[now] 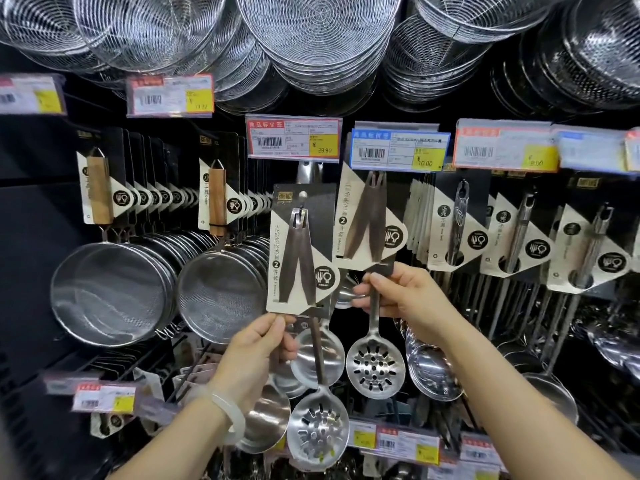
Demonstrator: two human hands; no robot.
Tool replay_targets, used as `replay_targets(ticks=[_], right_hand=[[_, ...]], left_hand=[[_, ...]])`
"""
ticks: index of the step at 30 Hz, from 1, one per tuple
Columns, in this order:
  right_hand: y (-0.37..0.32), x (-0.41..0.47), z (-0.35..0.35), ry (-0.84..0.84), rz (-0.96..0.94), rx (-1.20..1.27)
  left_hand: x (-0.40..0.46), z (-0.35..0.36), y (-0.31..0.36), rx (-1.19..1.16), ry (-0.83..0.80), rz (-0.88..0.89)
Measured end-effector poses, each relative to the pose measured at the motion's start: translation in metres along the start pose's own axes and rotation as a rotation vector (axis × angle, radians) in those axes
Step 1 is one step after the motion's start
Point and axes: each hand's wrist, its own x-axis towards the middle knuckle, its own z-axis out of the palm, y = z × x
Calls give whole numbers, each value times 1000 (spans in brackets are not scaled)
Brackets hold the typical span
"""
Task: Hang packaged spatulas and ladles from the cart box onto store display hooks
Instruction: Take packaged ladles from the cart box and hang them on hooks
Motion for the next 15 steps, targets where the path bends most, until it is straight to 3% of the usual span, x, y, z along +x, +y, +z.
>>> replay_targets(ticks=[15], right_hand=[[4, 35, -5, 144, 199, 14]], left_hand=[[-9, 4, 7, -4, -14, 8]])
